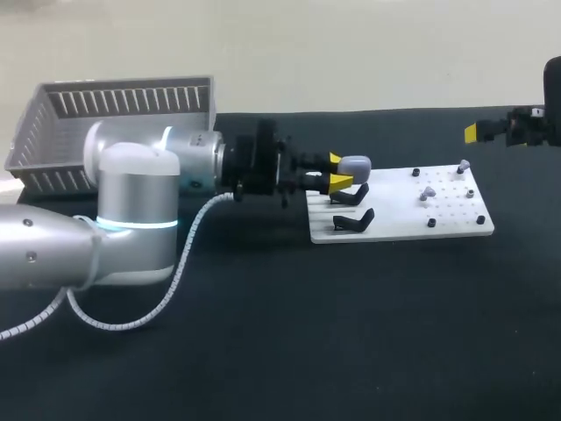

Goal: Pick up each earbud case from the left stands, insert the matching earbuds, close the lid, and place the case in the box.

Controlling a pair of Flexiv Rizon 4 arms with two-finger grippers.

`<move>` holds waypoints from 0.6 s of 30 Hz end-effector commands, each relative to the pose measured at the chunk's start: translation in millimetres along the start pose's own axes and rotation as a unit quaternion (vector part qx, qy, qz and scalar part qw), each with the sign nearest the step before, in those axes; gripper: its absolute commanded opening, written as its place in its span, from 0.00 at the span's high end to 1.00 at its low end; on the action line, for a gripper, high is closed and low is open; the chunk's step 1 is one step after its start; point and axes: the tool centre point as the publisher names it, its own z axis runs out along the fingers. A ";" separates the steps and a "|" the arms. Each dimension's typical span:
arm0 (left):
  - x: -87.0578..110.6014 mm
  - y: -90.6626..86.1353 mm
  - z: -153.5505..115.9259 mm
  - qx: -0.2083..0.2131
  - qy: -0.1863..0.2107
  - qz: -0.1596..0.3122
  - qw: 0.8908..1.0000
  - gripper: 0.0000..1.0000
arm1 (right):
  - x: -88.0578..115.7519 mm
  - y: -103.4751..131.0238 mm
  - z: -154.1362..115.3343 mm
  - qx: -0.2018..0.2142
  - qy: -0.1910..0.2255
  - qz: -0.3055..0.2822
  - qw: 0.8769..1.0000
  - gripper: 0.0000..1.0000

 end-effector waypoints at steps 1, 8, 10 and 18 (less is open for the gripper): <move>-1.0 5.9 0.8 0.010 0.007 -0.003 1.000 1.00 | 0.4 -0.4 -0.3 -0.001 0.000 0.000 1.000 0.00; -1.0 5.9 0.8 0.010 0.007 -0.003 1.000 1.00 | 0.4 -0.4 -0.3 -0.001 0.000 0.000 1.000 0.00; -1.0 5.9 0.8 0.010 0.007 -0.003 1.000 1.00 | 0.4 -0.4 -0.3 -0.001 0.000 0.000 1.000 0.00; -1.0 5.9 0.8 0.010 0.007 -0.003 1.000 1.00 | 10.4 33.2 -10.6 -0.003 0.017 -0.061 0.998 0.00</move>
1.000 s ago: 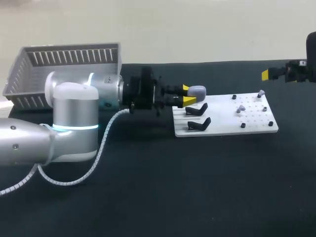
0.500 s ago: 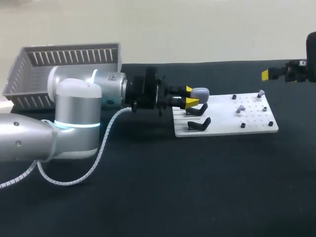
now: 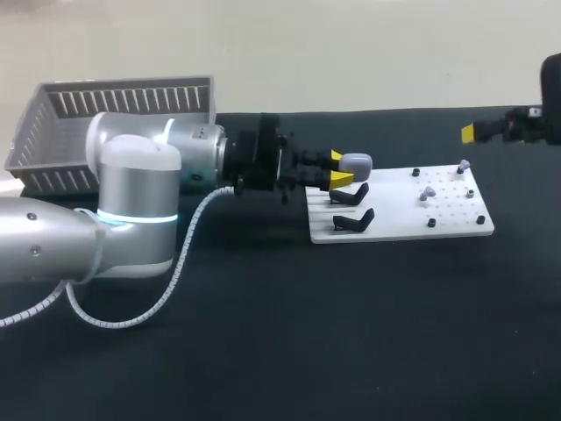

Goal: Pick up each earbud case from the left stands, insert the matching earbuds, close the lid, and place the case in the box.

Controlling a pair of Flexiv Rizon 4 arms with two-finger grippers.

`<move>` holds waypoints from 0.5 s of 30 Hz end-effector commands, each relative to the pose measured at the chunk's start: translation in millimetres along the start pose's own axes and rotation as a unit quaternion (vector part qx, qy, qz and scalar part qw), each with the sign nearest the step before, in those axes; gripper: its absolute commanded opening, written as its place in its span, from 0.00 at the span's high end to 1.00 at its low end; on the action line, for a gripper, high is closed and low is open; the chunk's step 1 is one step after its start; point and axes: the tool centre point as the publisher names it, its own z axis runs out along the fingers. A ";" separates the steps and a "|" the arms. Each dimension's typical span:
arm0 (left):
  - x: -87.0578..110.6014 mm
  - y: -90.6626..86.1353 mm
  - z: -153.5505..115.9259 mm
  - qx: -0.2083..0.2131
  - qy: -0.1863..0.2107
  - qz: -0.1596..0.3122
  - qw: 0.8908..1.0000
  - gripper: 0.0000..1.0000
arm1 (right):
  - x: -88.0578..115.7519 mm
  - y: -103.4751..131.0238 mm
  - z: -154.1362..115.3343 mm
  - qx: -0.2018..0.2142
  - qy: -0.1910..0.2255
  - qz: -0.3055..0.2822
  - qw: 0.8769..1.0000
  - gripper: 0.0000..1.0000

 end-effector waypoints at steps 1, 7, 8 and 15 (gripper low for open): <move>0.4 1.3 0.4 0.001 0.001 0.000 1.000 1.00 | 9.9 29.3 -11.9 0.028 0.029 -0.044 0.998 0.00; 0.4 1.3 0.4 0.001 0.001 0.000 1.000 1.00 | 21.4 90.8 -25.5 0.024 0.042 -0.074 0.996 0.00; 0.4 1.3 0.4 0.001 0.001 0.000 1.000 1.00 | 22.5 99.8 -26.6 0.022 0.044 -0.077 0.996 0.00; 0.4 1.3 0.4 0.001 0.001 0.000 1.000 1.00 | 30.9 134.0 -21.4 0.023 0.076 -0.085 0.993 0.00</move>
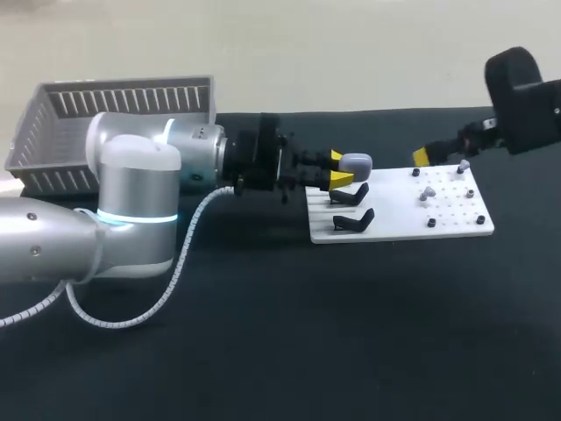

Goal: Pick up each earbud case from the left stands, insert the matching earbuds, close the lid, and place the case in the box.

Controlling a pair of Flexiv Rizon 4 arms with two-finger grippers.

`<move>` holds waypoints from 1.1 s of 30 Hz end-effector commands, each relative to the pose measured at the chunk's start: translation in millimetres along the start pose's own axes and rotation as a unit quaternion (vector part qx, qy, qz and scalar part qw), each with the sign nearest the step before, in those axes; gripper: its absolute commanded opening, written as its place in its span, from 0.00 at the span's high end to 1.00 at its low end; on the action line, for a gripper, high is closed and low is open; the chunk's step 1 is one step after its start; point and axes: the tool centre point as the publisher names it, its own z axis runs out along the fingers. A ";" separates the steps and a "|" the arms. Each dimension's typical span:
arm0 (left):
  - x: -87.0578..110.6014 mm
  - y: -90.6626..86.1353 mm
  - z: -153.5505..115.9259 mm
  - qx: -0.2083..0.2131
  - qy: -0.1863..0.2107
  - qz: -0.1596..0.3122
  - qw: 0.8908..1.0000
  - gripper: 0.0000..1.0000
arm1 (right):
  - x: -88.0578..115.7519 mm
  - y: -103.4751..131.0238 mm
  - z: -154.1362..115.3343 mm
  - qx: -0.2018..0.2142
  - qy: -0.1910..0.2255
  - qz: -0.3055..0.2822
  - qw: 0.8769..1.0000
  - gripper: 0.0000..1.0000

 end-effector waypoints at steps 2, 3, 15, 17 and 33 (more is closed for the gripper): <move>0.3 1.3 0.5 0.001 0.001 0.000 1.000 1.00 | 2.6 27.0 4.7 0.059 0.025 0.003 0.998 0.00; 0.3 1.3 0.5 0.001 0.001 0.000 1.000 1.00 | 2.9 28.6 7.9 0.060 0.028 0.003 0.998 0.00; 0.3 1.3 0.5 0.001 0.001 0.000 1.000 1.00 | -1.0 28.0 42.4 0.105 0.078 0.002 0.991 0.00; 0.3 1.3 0.5 0.001 0.001 0.000 1.000 1.00 | -1.8 26.4 46.8 0.097 0.078 0.008 0.992 0.00; 0.3 1.3 0.5 0.001 0.001 0.000 1.000 1.00 | -8.1 21.8 78.7 0.082 0.099 0.013 0.992 0.00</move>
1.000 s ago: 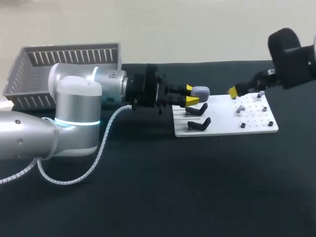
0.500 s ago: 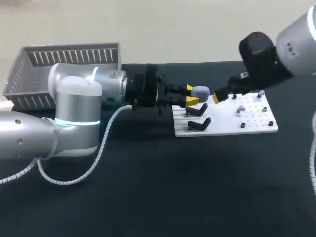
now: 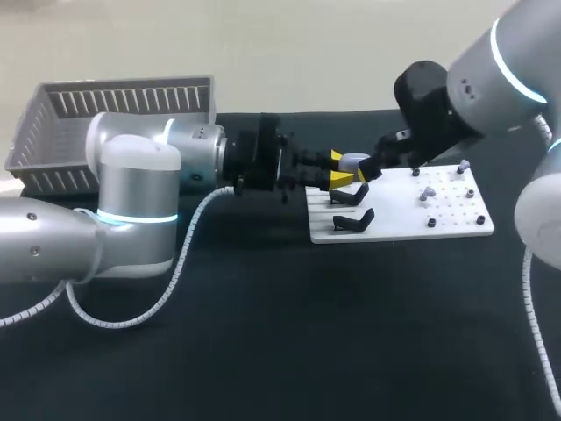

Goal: Pick up each earbud case from the left stands, insert the matching earbuds, close the lid, and place the case in the box.

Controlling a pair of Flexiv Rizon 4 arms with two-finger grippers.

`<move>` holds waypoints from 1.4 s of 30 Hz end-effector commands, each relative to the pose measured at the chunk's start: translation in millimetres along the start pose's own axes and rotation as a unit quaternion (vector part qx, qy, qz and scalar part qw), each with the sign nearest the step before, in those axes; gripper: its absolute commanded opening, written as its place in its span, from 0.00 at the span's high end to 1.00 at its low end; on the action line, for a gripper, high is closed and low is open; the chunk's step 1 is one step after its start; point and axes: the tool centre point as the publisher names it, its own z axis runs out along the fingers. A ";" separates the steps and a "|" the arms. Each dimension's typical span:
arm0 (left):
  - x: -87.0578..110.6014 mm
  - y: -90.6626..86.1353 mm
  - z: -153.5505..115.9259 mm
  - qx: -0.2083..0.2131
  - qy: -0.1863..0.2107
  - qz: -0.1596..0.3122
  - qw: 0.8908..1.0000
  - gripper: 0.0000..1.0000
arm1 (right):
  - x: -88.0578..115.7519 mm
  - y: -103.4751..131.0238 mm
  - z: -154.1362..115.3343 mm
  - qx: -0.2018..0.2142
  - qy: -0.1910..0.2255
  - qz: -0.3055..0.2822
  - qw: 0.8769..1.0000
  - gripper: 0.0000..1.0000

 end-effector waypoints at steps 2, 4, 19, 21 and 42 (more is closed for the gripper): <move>0.4 1.3 0.5 0.001 0.001 0.000 1.000 1.00 | -8.6 -0.9 12.5 -0.004 0.006 0.000 1.000 0.00; 0.4 1.3 0.5 0.001 0.001 0.000 1.000 1.00 | -10.2 -1.6 15.6 -0.006 0.008 0.001 1.000 0.00; 0.4 1.3 0.5 0.001 0.001 0.000 1.000 1.00 | -13.9 -9.9 29.4 -0.006 0.018 0.005 1.000 0.00; 0.4 1.3 0.5 0.001 0.001 0.000 1.000 1.00 | -14.3 -11.4 30.7 -0.005 0.019 0.006 1.000 0.00; 0.4 1.3 0.5 0.001 0.001 0.000 1.000 1.00 | -17.6 -26.4 31.9 0.001 0.008 0.020 1.000 0.00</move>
